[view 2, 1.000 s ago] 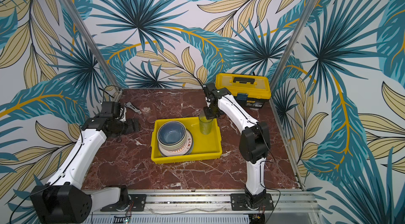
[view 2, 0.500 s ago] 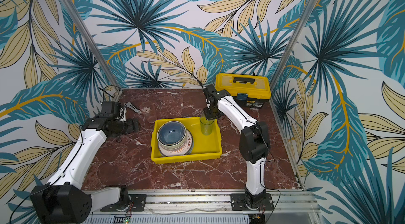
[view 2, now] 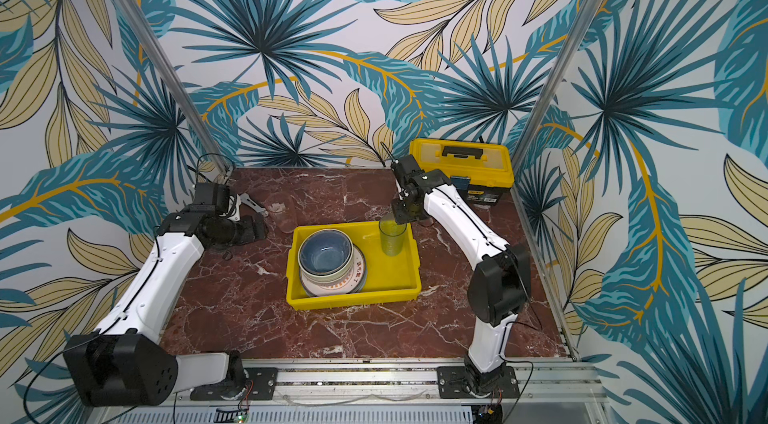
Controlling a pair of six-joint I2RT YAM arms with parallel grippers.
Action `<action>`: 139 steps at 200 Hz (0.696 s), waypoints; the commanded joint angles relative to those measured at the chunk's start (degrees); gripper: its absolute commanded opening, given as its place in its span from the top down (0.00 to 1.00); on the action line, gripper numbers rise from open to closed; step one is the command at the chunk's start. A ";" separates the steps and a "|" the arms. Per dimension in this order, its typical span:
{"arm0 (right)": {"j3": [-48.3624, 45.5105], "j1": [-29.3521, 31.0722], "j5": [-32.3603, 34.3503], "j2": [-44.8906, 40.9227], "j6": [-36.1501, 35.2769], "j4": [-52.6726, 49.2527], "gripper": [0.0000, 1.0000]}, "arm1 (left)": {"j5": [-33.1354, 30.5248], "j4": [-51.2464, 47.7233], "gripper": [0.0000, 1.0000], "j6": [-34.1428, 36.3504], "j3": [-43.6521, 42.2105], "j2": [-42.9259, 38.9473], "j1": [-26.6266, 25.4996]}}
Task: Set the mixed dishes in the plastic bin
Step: 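Lower the clear glass upright into the bin corner and open the right gripper, then grasp the pink plastic glass with the left gripper while the right gripper withdraws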
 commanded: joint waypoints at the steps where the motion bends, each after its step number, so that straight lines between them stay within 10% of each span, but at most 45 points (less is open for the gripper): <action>1: -3.75 0.31 -0.83 -5.11 -0.32 4.76 0.45 | 0.67 1.94 0.05 -1.57 4.27 3.24 0.92; 139: -26.38 0.20 -11.31 -22.80 -1.11 20.37 0.37 | 7.42 2.30 0.47 -2.71 31.89 34.73 2.92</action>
